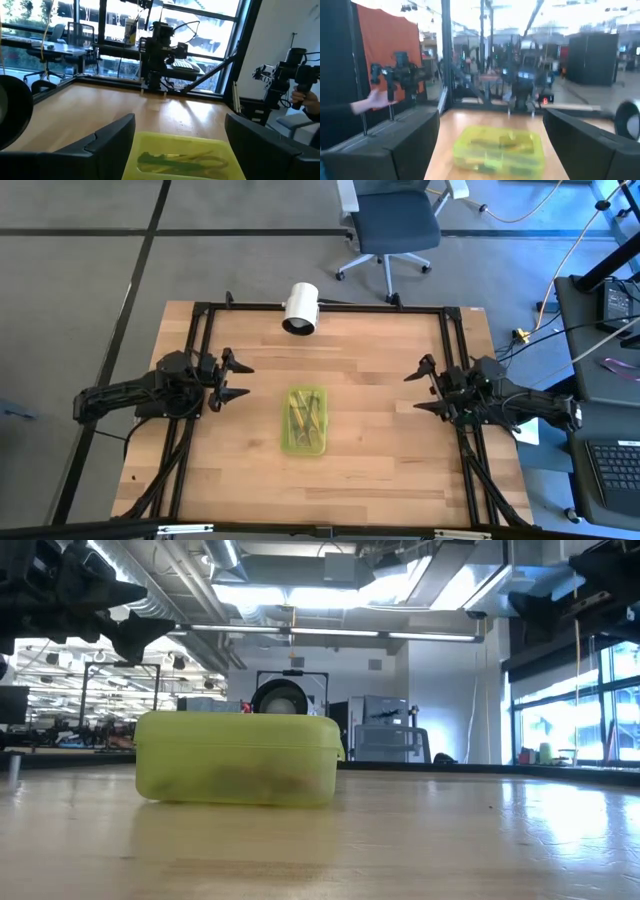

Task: Pick & place school supplies into a supply box
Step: Return to Home Position

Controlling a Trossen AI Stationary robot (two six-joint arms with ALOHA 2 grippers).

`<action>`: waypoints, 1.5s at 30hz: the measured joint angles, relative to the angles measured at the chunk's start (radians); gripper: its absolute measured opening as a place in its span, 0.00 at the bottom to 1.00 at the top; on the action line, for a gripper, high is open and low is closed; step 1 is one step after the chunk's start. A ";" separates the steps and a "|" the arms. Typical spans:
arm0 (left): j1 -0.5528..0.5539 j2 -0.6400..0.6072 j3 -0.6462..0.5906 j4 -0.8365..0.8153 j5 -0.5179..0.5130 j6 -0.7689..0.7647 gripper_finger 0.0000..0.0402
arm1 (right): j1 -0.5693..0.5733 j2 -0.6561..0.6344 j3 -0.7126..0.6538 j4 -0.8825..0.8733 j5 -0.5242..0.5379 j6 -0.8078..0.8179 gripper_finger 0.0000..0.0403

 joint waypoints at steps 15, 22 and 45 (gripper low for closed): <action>0.000 0.001 0.000 0.002 0.000 0.001 0.75 | 0.000 0.002 0.000 -0.039 -0.205 -0.045 0.89; 0.000 0.001 0.000 0.001 0.000 0.001 0.75 | 0.000 0.004 0.000 -0.052 -0.205 -0.066 0.89; 0.000 0.002 0.000 0.001 0.001 0.001 0.75 | 0.000 0.004 0.000 -0.052 -0.205 -0.066 0.89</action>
